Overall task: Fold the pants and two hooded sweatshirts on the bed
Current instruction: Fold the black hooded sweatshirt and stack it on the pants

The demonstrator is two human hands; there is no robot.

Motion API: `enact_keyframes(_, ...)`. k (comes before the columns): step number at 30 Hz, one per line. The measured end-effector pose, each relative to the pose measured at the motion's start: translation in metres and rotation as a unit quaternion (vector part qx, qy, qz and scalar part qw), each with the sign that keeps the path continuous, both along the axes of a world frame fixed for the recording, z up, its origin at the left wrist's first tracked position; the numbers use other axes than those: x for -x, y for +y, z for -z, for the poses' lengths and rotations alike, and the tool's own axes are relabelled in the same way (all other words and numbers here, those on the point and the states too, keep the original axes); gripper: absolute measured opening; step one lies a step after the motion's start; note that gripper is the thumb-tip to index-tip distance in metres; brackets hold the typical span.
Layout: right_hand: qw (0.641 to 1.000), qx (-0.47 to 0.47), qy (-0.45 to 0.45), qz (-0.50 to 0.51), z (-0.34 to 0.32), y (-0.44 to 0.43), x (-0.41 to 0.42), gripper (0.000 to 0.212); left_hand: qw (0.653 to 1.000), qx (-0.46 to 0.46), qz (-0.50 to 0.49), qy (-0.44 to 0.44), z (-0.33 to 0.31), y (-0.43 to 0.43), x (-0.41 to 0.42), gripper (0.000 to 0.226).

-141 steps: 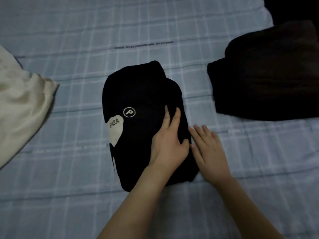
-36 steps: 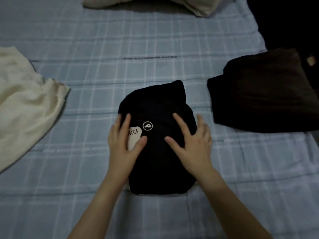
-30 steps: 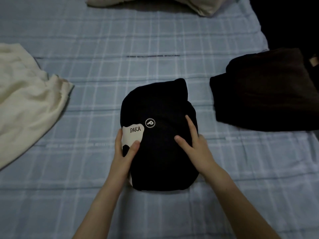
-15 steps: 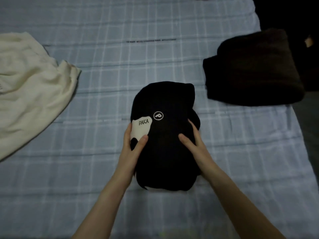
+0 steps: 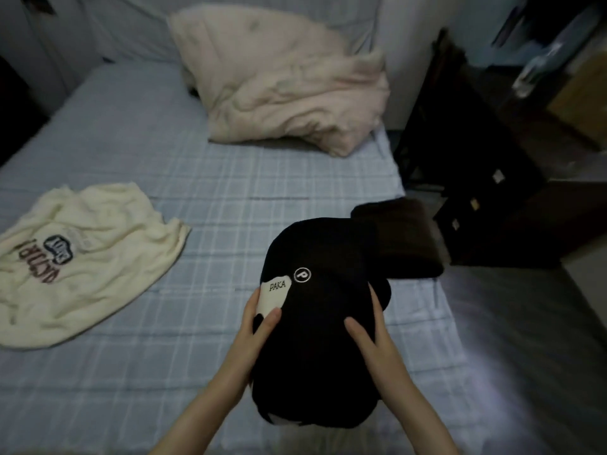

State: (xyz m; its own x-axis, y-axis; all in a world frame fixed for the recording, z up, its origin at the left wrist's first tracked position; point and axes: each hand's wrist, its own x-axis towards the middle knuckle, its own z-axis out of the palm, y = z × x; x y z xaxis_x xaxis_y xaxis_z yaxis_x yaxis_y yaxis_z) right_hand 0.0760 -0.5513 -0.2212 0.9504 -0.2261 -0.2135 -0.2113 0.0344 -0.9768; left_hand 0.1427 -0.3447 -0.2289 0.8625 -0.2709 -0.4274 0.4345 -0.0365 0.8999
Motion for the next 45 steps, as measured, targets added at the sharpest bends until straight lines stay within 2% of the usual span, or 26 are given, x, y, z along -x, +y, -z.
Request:
enact_keyframes(4, 0.998, 0.043, -0.048, 0.018, -0.041, 0.016, 0.016, 0.073, 0.999, 0.015, 0.023, -0.045, -0.041, 0.011, 0.002, 0.068)
enact_keyframes(9, 0.995, 0.072, -0.06, 0.046, -0.07, 0.047, 0.04, 0.077, 0.998, 0.02, 0.043, -0.046, -0.059, 0.039, 0.011, 0.09)
enact_keyframes(13, 0.994, 0.095, -0.051, 0.034, -0.075, 0.061, 0.054, 0.068, 0.997, 0.025, 0.064, -0.043, -0.063, 0.053, 0.018, 0.097)
enact_keyframes(21, 0.994, 0.09, -0.054, 0.023, -0.065, 0.042, 0.064, 0.063, 0.996, -0.001, 0.078, -0.042, -0.066, 0.036, 0.022, 0.074)
enact_keyframes(26, 0.996, 0.055, -0.054, 0.033, -0.047, -0.013, 0.062, 0.071, 0.996, -0.032, 0.058, -0.057, -0.06, -0.019, 0.028, 0.084)
enact_keyframes(29, 0.997, 0.047, -0.052, 0.023, -0.034, -0.06, 0.058, 0.072, 0.997, -0.038, 0.044, -0.059, -0.052, -0.062, 0.032, 0.076)
enact_keyframes(34, 0.998, 0.055, -0.031, -0.016, -0.007, -0.152, 0.051, 0.068, 0.997, -0.061, 0.013, -0.052, -0.022, -0.147, 0.042, 0.099)
enact_keyframes(40, 0.999, -0.011, 0.017, -0.047, 0.048, -0.246, 0.026, 0.054, 0.996, -0.079, -0.026, -0.012, 0.027, -0.235, 0.047, 0.096)
enact_keyframes(45, 0.994, 0.016, 0.054, -0.093, 0.101, -0.279, 0.0, 0.061, 0.996, -0.066, -0.06, -0.008, 0.081, -0.272, 0.041, 0.082)
